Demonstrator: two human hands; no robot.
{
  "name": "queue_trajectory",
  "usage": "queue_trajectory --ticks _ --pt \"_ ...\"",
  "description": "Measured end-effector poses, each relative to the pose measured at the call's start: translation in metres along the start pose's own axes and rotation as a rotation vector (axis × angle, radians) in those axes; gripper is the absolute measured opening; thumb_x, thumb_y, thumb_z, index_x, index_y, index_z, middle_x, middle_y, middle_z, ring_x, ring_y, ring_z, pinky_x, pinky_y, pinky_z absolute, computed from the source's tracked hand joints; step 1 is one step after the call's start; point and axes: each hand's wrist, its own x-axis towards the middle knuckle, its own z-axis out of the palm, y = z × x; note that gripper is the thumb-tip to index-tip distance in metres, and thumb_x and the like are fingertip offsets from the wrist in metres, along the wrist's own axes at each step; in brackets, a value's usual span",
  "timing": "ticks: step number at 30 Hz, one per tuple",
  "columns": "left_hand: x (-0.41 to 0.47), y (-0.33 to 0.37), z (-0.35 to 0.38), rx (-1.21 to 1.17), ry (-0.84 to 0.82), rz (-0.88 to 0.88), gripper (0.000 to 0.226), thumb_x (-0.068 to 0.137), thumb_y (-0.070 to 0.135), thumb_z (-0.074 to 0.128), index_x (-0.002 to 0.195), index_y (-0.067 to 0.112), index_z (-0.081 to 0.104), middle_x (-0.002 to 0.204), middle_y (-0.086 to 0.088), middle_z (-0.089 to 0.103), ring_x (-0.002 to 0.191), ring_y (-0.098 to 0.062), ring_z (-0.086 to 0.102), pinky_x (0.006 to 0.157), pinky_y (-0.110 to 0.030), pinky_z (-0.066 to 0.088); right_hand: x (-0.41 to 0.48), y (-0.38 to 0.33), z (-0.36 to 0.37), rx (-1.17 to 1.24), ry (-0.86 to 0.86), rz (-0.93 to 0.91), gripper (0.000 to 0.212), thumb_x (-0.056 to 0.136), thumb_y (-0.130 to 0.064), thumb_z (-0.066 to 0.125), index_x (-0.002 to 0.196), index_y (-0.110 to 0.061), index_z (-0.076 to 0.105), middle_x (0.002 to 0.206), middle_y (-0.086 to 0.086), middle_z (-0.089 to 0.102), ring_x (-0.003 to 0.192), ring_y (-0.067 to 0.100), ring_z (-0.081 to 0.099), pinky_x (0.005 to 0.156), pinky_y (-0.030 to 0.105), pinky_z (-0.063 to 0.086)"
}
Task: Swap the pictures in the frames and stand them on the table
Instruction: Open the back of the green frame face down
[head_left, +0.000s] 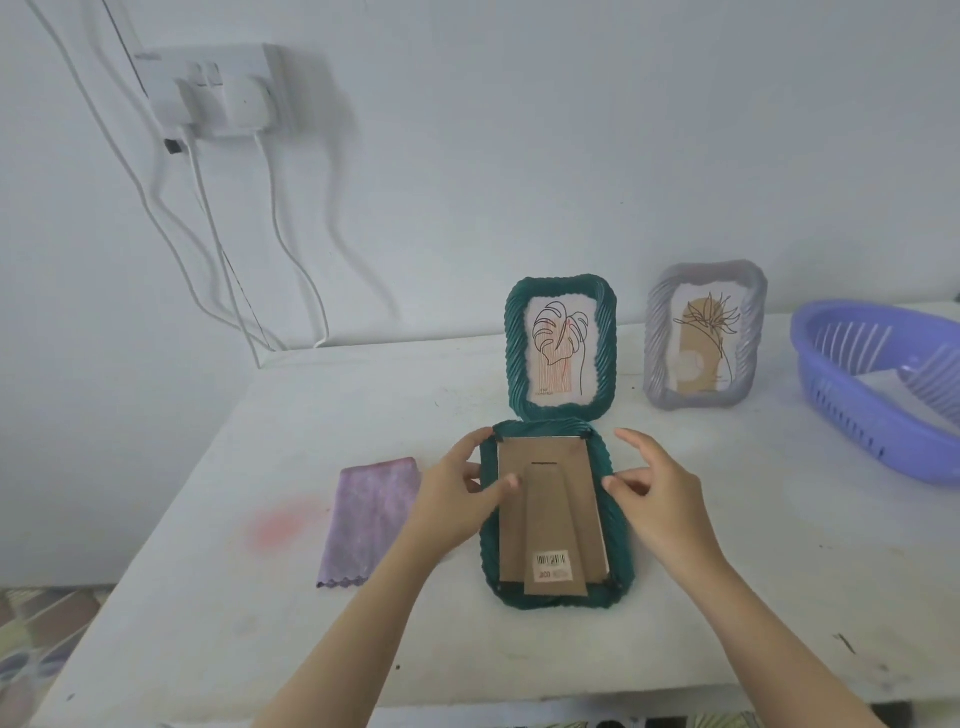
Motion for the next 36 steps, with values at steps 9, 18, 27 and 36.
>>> queue_trajectory --ticks 9,18,27,36 --pt "-0.014 -0.011 0.023 0.435 0.051 0.097 0.086 0.078 0.052 0.063 0.146 0.027 0.016 0.092 0.010 0.046 0.108 -0.018 0.041 0.080 -0.027 0.038 0.001 0.018 0.002 -0.098 0.042 -0.062 0.048 0.082 -0.010 0.067 0.127 -0.019 0.053 0.080 0.000 0.072 0.072 0.006 0.060 0.069 0.006 0.036" --pt "-0.022 -0.023 0.024 0.541 0.036 0.242 0.086 0.074 0.068 0.044 0.146 0.028 0.019 0.152 0.009 0.025 0.139 -0.013 0.018 0.112 -0.026 0.015 -0.002 0.025 -0.001 -0.186 -0.132 -0.160 0.070 0.078 -0.038 0.069 0.139 -0.024 0.036 0.119 -0.011 0.051 0.108 0.006 0.047 0.092 0.021 0.034" --pt "-0.019 -0.027 0.016 0.618 -0.179 0.192 0.111 0.067 0.076 0.054 0.148 0.024 -0.003 0.156 0.010 -0.007 0.142 -0.009 -0.012 0.111 -0.024 -0.012 0.006 0.028 -0.006 -0.244 -0.490 -0.211 0.115 0.050 -0.073 0.071 0.139 -0.054 0.000 0.155 -0.017 0.009 0.143 0.007 0.004 0.118 0.040 0.010" --pt "-0.013 -0.021 0.012 0.610 -0.238 0.131 0.116 0.062 0.072 0.063 0.148 0.023 0.002 0.156 0.012 -0.003 0.143 -0.010 -0.004 0.116 -0.030 0.003 0.015 0.030 -0.003 -0.305 -0.457 -0.210 0.111 0.054 -0.072 0.067 0.145 -0.035 0.015 0.156 -0.008 0.012 0.143 0.008 0.005 0.117 0.036 0.004"
